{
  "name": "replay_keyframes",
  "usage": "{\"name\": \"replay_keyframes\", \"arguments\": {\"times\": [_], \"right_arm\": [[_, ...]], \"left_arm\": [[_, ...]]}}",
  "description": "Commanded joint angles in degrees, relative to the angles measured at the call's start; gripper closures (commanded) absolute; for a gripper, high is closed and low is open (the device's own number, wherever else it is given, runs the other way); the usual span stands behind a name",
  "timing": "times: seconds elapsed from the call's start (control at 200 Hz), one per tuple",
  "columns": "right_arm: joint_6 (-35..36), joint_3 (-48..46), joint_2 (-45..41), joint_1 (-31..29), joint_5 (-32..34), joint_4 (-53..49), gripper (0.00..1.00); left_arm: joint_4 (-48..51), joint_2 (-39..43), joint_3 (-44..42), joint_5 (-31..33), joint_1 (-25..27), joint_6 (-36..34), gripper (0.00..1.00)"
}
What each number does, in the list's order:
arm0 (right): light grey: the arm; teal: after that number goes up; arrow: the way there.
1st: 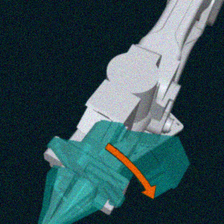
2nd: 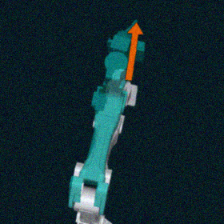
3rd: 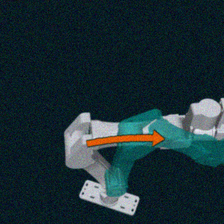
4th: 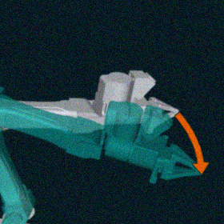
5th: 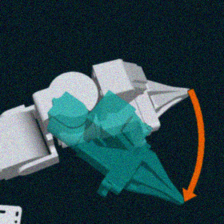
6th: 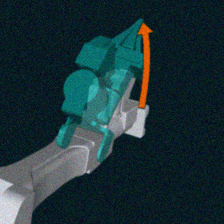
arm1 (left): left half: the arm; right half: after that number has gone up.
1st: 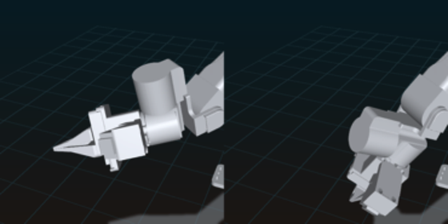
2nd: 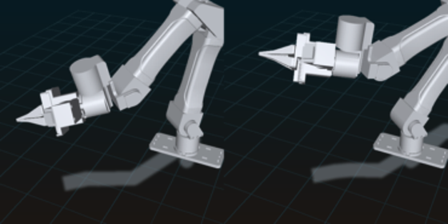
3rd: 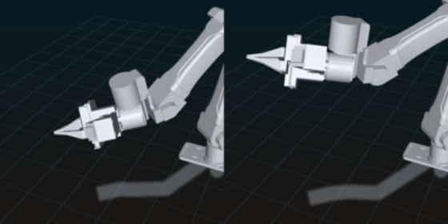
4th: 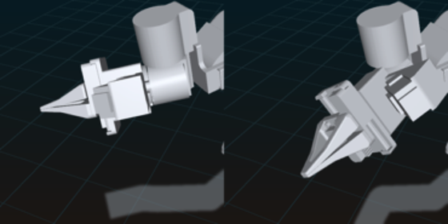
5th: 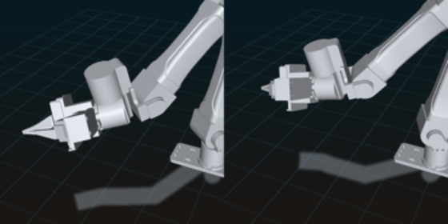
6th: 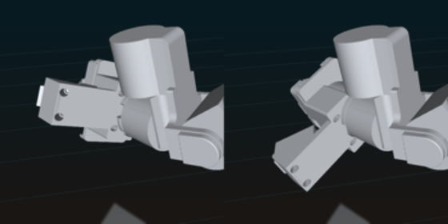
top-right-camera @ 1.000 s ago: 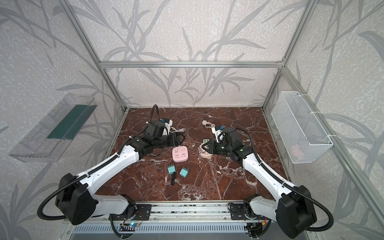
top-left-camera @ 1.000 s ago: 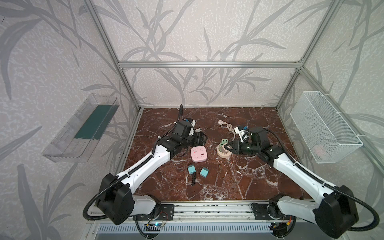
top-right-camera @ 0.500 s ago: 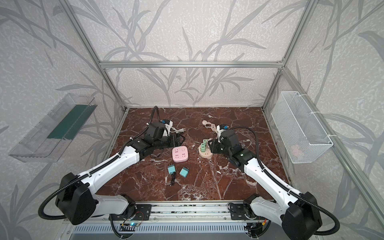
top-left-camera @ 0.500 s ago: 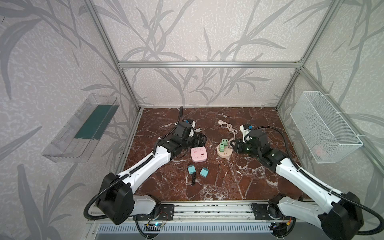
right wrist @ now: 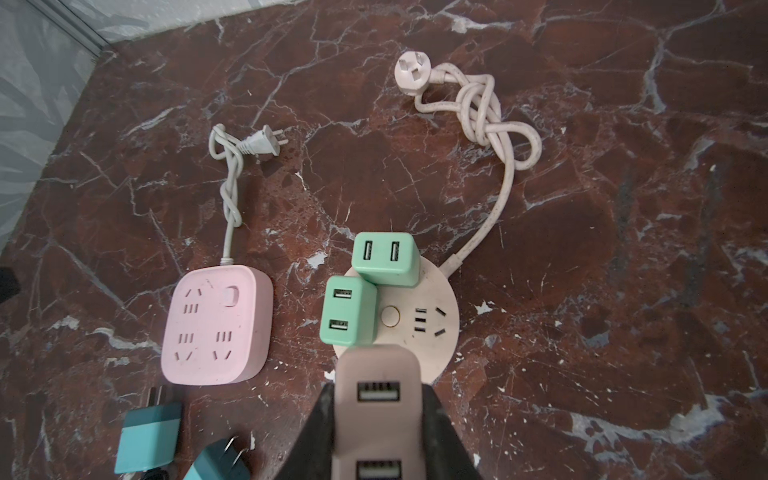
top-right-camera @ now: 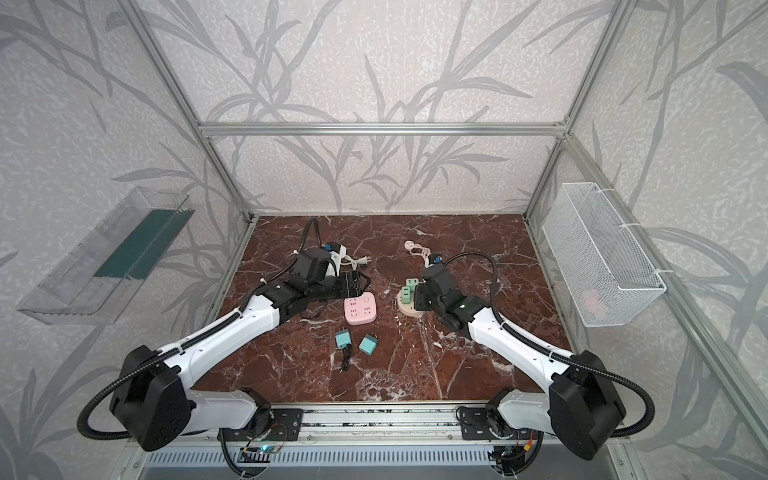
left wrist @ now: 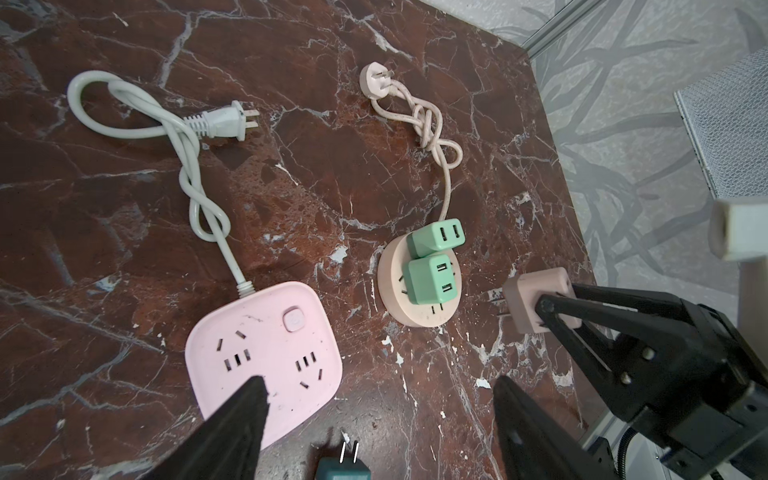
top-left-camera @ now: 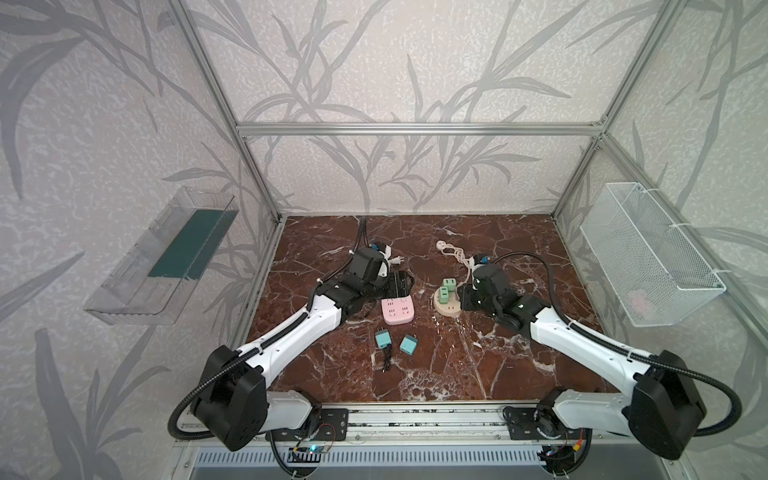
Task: Insert the plug
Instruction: 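Carry the pink adapter with right gripper over the round beige strip, then lower the pink adapter with right gripper onto the strip's free socket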
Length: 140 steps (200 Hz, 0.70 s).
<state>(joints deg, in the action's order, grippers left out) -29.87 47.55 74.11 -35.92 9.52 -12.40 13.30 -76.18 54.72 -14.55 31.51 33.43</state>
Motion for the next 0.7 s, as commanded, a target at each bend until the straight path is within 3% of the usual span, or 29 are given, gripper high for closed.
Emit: {"name": "replay_keyframes", "arguments": {"times": [0.0, 0.695], "right_arm": [[0.4, 2.4, 0.8, -0.3, 3.3, 0.2, 1.00], [1.6, 0.9, 6.4, -0.3, 7.7, 6.0, 1.00]], "left_arm": [[-1.7, 1.8, -1.2, 0.2, 0.1, 0.1, 0.16], [-4.6, 0.6, -2.3, -1.9, 0.2, 2.2, 0.18]]}}
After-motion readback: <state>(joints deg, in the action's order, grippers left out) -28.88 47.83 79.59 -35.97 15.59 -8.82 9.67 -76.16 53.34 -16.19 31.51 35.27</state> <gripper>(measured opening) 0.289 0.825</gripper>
